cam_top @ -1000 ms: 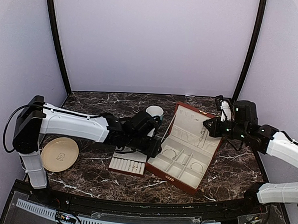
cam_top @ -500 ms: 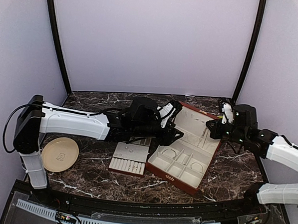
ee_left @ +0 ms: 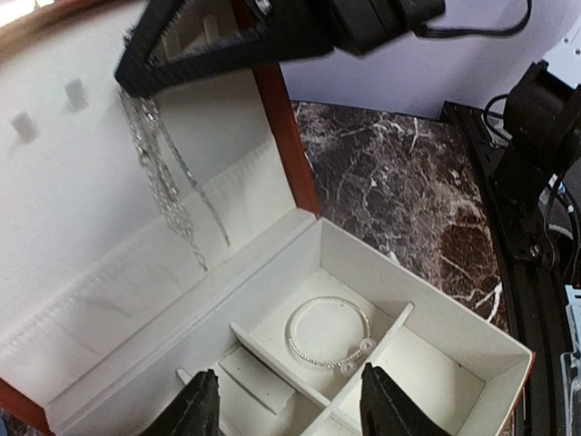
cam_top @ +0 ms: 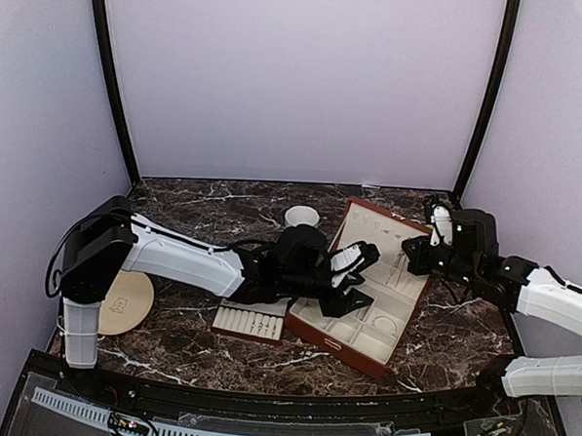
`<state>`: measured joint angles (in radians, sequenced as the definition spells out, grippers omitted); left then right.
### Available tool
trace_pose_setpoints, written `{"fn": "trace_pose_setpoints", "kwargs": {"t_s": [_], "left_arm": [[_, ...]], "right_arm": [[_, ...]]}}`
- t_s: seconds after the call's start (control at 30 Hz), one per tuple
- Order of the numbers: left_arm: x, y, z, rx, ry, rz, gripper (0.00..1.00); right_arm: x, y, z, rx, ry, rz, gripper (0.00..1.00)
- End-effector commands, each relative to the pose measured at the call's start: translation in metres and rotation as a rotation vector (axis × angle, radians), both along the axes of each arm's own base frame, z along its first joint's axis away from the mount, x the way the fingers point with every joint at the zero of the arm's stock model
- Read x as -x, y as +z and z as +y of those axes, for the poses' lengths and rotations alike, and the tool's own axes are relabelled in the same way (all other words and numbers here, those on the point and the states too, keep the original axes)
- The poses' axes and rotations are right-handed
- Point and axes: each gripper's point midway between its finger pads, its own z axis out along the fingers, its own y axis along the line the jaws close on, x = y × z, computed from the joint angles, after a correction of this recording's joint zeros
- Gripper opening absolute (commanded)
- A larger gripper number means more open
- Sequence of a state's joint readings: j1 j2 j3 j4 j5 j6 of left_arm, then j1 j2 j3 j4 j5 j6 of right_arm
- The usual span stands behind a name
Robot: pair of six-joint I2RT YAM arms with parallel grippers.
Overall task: Organize the mixed jewelry
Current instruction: Adjust the jewelry box at the center of the board.
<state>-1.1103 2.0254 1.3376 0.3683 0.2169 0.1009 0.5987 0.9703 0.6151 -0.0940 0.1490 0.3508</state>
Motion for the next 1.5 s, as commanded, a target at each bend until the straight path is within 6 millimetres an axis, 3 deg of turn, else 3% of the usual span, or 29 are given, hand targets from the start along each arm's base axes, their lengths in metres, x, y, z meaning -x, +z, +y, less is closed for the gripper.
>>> {"fn": "trace_pose_setpoints", "kwargs": {"t_s": [0.0, 0.3, 0.47, 1.0, 1.3, 1.47], "left_arm": [[0.016, -0.028, 0.003, -0.045, -0.035, -0.034, 0.55], [0.041, -0.08, 0.024, -0.172, -0.06, -0.03, 0.54], [0.052, -0.098, 0.033, -0.205, -0.065, -0.007, 0.53], [0.061, -0.101, 0.033, -0.208, -0.072, -0.007, 0.53], [0.067, -0.107, 0.038, -0.219, -0.075, -0.005, 0.52], [0.066, -0.108, 0.039, -0.222, -0.065, -0.009, 0.52]], "right_arm": [[-0.006, 0.0, -0.003, 0.026, -0.035, -0.04, 0.0], [-0.005, 0.0, -0.004, 0.046, -0.051, -0.063, 0.0], [-0.002, -0.016, -0.003, 0.076, -0.047, -0.034, 0.0], [-0.007, -0.063, -0.004, 0.127, -0.097, 0.084, 0.0], [0.004, -0.091, -0.008, 0.126, -0.133, 0.223, 0.0], [0.008, -0.085, 0.004, 0.058, -0.097, 0.252, 0.0]]}}
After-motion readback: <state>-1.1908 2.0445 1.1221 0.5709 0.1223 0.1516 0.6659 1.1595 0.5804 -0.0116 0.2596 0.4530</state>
